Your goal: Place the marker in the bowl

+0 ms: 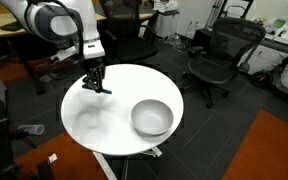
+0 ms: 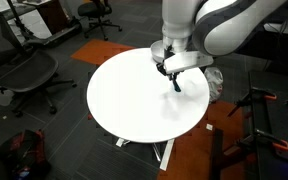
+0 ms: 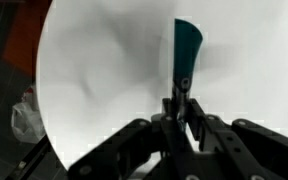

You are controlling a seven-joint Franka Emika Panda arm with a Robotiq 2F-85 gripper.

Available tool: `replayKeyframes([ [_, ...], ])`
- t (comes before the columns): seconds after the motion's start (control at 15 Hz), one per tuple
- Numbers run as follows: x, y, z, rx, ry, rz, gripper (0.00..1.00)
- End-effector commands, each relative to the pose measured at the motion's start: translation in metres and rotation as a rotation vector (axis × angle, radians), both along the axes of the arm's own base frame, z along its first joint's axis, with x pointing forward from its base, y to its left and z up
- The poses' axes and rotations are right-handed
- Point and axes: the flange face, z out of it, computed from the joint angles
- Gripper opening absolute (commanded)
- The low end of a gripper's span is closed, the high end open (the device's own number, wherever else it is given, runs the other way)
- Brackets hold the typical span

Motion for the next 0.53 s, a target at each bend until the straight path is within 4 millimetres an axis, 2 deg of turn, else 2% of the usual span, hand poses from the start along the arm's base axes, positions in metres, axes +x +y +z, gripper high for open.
replayKeyframes([
  [0.0, -0.007, -0.032, 0.029, -0.027, 0.002, 0.033, 0.05],
  [0.2, -0.004, -0.060, 0.043, -0.057, -0.023, 0.053, 0.05],
  [0.47, 0.002, -0.102, 0.050, -0.056, -0.033, 0.076, 0.05],
])
